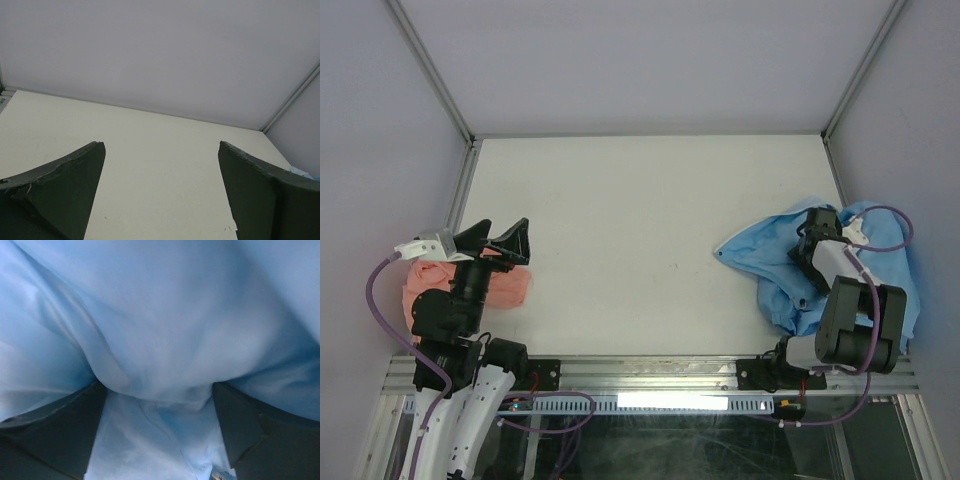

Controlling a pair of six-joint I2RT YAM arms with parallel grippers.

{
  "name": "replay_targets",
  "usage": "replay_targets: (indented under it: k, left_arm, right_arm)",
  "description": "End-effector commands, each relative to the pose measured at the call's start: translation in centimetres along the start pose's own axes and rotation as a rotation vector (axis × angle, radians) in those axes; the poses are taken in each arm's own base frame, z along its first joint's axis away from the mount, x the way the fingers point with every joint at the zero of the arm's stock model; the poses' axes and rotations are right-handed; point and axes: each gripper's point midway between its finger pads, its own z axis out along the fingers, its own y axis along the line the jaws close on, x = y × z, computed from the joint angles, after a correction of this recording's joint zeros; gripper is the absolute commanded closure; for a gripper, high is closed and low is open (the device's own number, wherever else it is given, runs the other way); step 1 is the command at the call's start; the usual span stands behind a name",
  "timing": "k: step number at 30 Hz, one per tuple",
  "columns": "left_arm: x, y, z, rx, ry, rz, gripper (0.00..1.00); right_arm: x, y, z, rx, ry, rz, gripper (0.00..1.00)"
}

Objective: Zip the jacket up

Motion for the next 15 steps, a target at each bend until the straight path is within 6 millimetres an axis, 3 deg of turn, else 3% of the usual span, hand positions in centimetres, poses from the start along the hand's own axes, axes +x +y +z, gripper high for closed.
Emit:
replay_targets:
  k: [1, 5, 6, 8, 15]
  left_arm:
    - [-1.5, -0.6, 0.0, 0.028, -0.059, 0.001, 0.01]
    - [-1.4, -0.7, 0.1, 0.031, -0.054, 0.001, 0.01]
    - [-1.4, -0.7, 0.1, 0.031, -0.054, 0.001, 0.01]
    - [-1.4, -0.8, 0.1, 0.034, -0.055, 0.001, 0.01]
    - [-1.4, -0.8, 0.1, 0.036, -0.054, 0.000, 0.01]
  right_arm:
    - [1.1, 6.0, 0.9, -0.257, 0.093, -0.077, 0.24]
    - [1.8, 10.2, -1.3, -0.476, 0.148, -0.139, 0.89]
    - [1.8, 11.5, -2.4, -0.524, 0.145, -0.163, 1.00]
    - [1.4, 14.5, -5.1, -0.614, 0.123, -0.217, 1.00]
    - [-2.4, 25.8, -19.0, -0.936, -0.060, -0.360, 1.00]
